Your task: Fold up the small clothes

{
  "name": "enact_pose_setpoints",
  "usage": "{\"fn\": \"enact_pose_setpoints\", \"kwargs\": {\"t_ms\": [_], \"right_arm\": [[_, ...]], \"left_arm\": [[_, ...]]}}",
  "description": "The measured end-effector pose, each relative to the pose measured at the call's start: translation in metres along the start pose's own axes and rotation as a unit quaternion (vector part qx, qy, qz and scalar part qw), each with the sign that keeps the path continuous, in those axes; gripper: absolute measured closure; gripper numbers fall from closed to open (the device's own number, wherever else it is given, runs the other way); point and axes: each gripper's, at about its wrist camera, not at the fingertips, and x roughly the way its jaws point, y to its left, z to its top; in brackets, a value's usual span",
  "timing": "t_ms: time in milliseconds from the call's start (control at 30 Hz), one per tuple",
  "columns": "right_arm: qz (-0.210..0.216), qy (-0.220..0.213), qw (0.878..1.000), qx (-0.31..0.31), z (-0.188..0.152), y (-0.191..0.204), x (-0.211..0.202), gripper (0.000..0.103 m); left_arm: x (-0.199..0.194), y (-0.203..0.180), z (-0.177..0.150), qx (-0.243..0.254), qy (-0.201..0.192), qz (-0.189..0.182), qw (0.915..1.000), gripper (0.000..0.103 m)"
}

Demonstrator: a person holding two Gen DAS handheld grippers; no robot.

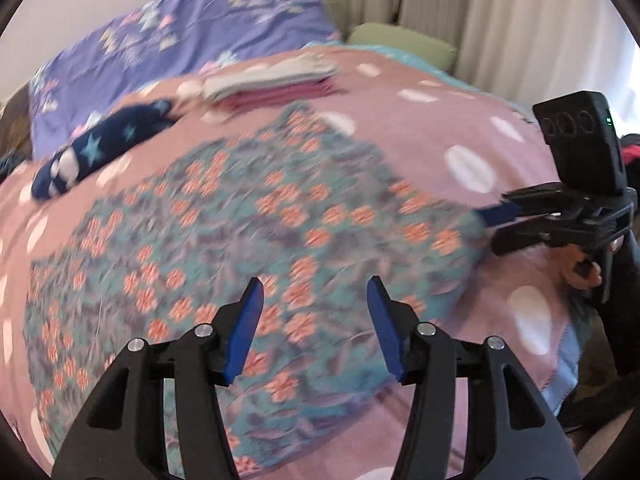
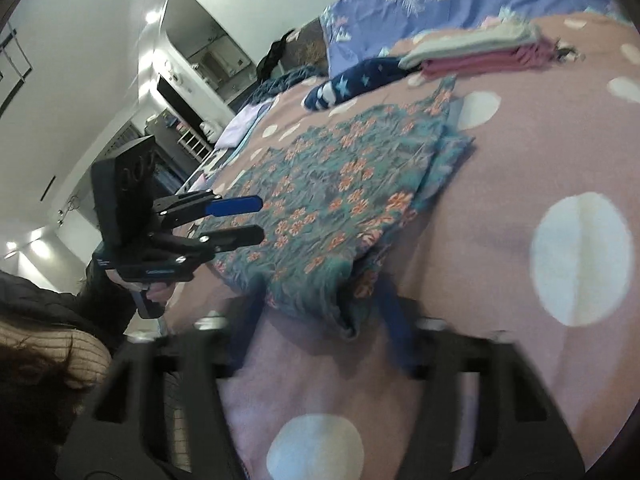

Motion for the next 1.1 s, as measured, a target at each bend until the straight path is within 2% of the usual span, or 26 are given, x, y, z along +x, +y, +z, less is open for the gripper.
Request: {"fn": "enact_pose_setpoints", "kwargs": {"t_ms": [33, 167, 233, 333, 400, 467, 500, 533, 633, 700, 867, 967, 1000, 1033, 1067, 1100], "right_arm": [[0.009, 0.014, 1.000, 0.003, 0.000, -0.002, 0.004, 0.099], [0.055, -0.019, 0.998, 0.018, -0.004, -0.014, -0.023, 0.099], [0.048, -0.005, 0.999, 0.022, -0.009, -0.020, -0.026, 0.099], [0.022, 0.045, 0.998, 0.030, -0.021, -0.025, -0.009, 0.097], [0.011, 0.060, 0.997, 0.037, -0.023, -0.027, -0.006, 0.094], [0.012, 0.050, 0.998, 0.046, -0.018, -0.032, -0.010, 0.083], [0.009, 0.040, 0.998, 0.051, -0.012, -0.034, -0.013, 0.066], [0.003, 0.030, 0.998, 0.054, -0.006, -0.036, -0.015, 0.061], [-0.013, -0.009, 0.996, 0.086, 0.015, -0.051, -0.027, 0.058], [-0.003, -0.027, 0.992, 0.120, 0.034, -0.066, -0.025, 0.058], [-0.011, -0.019, 0.981, 0.191, 0.079, -0.100, 0.010, 0.050], [-0.024, -0.014, 0.976, 0.214, 0.102, -0.112, 0.036, 0.043], [-0.025, -0.015, 0.977, 0.209, 0.110, -0.111, 0.045, 0.042], [-0.035, -0.014, 0.979, 0.201, 0.115, -0.108, 0.053, 0.047], [-0.049, -0.009, 0.980, 0.191, 0.119, -0.104, 0.059, 0.060], [-0.064, 0.000, 0.982, 0.179, 0.122, -0.100, 0.068, 0.097]], "left_arm": [[0.002, 0.002, -0.002, -0.004, 0.005, 0.004, 1.0000, 0.049], [0.001, -0.003, -0.006, 0.008, 0.007, 0.000, 0.9999, 0.049], [0.002, -0.010, -0.008, 0.022, 0.007, -0.003, 0.9997, 0.049], [0.003, -0.020, -0.004, 0.046, 0.004, -0.022, 0.9987, 0.049], [0.004, -0.033, 0.000, 0.068, 0.000, -0.040, 0.9969, 0.049], [0.005, -0.051, 0.001, 0.094, 0.001, -0.057, 0.9940, 0.049], [0.007, -0.063, 0.002, 0.113, 0.003, -0.063, 0.9916, 0.049], [0.010, -0.072, 0.002, 0.126, 0.003, -0.068, 0.9898, 0.049], [0.022, -0.097, 0.001, 0.157, 0.009, -0.084, 0.9841, 0.049], [0.031, -0.109, 0.000, 0.165, 0.016, -0.092, 0.9818, 0.049], [0.043, -0.124, -0.006, 0.178, 0.020, -0.079, 0.9806, 0.049], [0.048, -0.126, -0.008, 0.174, 0.033, -0.111, 0.9780, 0.051], [0.049, -0.127, -0.009, 0.175, 0.033, -0.110, 0.9779, 0.053], [0.050, -0.128, -0.010, 0.179, 0.032, -0.107, 0.9774, 0.055], [0.052, -0.129, -0.010, 0.181, 0.030, -0.104, 0.9775, 0.058], [0.053, -0.128, -0.009, 0.177, 0.029, -0.099, 0.9788, 0.063]]}}
